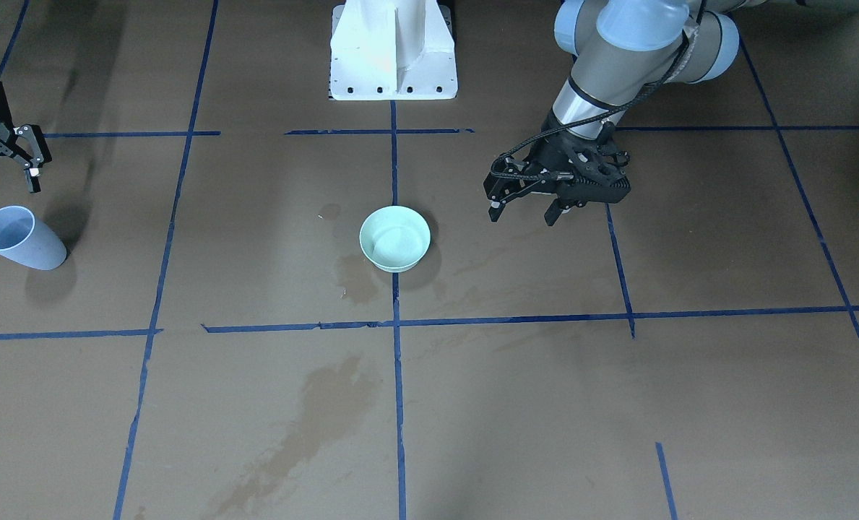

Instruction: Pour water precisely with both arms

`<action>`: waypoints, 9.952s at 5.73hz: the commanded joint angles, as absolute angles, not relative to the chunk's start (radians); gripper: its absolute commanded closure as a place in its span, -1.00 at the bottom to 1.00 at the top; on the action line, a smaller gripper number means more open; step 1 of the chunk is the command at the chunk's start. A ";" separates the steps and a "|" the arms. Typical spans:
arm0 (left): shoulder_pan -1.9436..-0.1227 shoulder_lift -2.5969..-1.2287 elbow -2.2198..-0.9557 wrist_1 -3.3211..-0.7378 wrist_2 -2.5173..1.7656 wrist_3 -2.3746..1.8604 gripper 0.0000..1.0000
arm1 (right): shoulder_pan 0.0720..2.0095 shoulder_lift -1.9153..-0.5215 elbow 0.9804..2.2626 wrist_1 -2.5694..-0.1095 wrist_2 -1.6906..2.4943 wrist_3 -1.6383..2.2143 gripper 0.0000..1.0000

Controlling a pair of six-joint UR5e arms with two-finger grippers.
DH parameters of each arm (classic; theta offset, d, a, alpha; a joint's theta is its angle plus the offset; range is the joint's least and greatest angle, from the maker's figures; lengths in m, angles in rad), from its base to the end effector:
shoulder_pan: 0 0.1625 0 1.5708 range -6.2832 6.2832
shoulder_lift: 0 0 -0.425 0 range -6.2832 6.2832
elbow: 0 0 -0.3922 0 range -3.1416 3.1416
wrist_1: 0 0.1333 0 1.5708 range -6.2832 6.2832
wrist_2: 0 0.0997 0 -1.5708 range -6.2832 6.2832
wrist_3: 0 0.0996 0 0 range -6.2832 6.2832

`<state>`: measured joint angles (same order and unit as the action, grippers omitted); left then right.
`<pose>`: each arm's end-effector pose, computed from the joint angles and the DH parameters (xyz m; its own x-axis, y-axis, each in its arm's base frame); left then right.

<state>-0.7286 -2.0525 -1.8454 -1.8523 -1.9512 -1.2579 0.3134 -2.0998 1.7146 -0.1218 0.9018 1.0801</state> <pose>0.3928 -0.4797 0.2311 0.4776 -0.0431 -0.8775 0.2445 0.9659 0.0856 -0.1926 -0.2675 0.6276 0.7644 -0.1409 0.6291 -0.4505 0.5813 0.6776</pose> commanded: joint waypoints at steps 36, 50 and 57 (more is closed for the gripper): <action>-0.733 -2.005 -1.924 -1.852 -1.933 -1.258 -0.98 | 0.407 -1.701 1.474 0.072 0.741 0.822 0.74; -0.736 -1.968 -1.919 -1.852 -1.931 -1.256 -0.98 | 0.209 -1.023 1.591 -1.137 0.569 0.695 0.90; -0.736 -1.968 -1.917 -1.852 -1.931 -1.256 -0.99 | 0.175 -1.026 1.586 -1.177 0.506 0.401 0.90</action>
